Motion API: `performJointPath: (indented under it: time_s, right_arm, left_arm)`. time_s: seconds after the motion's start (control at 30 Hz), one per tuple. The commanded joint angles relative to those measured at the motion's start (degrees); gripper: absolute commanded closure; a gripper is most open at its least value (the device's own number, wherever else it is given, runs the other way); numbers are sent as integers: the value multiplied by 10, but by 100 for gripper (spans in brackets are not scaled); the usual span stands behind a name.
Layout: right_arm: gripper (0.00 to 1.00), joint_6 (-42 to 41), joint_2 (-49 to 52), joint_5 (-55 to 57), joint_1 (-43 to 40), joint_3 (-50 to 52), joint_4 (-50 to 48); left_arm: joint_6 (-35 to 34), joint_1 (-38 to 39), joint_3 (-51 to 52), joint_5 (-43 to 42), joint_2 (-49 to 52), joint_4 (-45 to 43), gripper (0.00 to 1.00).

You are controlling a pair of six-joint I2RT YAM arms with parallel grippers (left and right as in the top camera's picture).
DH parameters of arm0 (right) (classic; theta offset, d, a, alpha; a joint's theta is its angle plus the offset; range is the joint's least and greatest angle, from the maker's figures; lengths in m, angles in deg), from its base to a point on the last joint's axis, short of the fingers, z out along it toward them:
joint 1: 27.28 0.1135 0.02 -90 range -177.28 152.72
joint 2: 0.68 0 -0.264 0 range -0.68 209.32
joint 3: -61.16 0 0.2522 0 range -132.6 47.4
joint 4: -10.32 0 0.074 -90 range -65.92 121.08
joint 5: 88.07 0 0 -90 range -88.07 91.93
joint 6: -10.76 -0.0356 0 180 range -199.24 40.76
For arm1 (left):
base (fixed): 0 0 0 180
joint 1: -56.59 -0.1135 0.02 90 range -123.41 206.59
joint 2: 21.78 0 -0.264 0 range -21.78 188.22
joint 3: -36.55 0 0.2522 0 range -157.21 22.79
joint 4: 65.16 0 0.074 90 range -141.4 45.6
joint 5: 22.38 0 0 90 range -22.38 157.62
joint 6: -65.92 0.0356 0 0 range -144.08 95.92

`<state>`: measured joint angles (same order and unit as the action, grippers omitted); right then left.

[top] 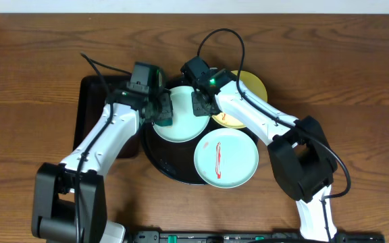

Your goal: Clean dirty plates on tray and stack at the side

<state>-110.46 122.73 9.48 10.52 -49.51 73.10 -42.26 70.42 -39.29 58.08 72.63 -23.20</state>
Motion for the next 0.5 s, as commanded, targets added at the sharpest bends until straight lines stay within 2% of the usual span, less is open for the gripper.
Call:
performJointPath:
  time_s: [0.0, 0.2, 0.37, 0.47]
  right_arm:
    - [99, -11, 7, 10, 5, -2, 1]
    - [99, -11, 7, 10, 5, -2, 1]
    - [99, -11, 7, 9, 6, -2, 1]
    - [99, -11, 7, 10, 6, -2, 0]
  left_arm:
    - [5, 0, 39, 0, 0, -62, 92]
    - [13, 0, 77, 2, 0, -138, 93]
    - [14, 0, 95, 77, 8, -154, 92]
    - [14, 0, 98, 86, 24, -169, 92]
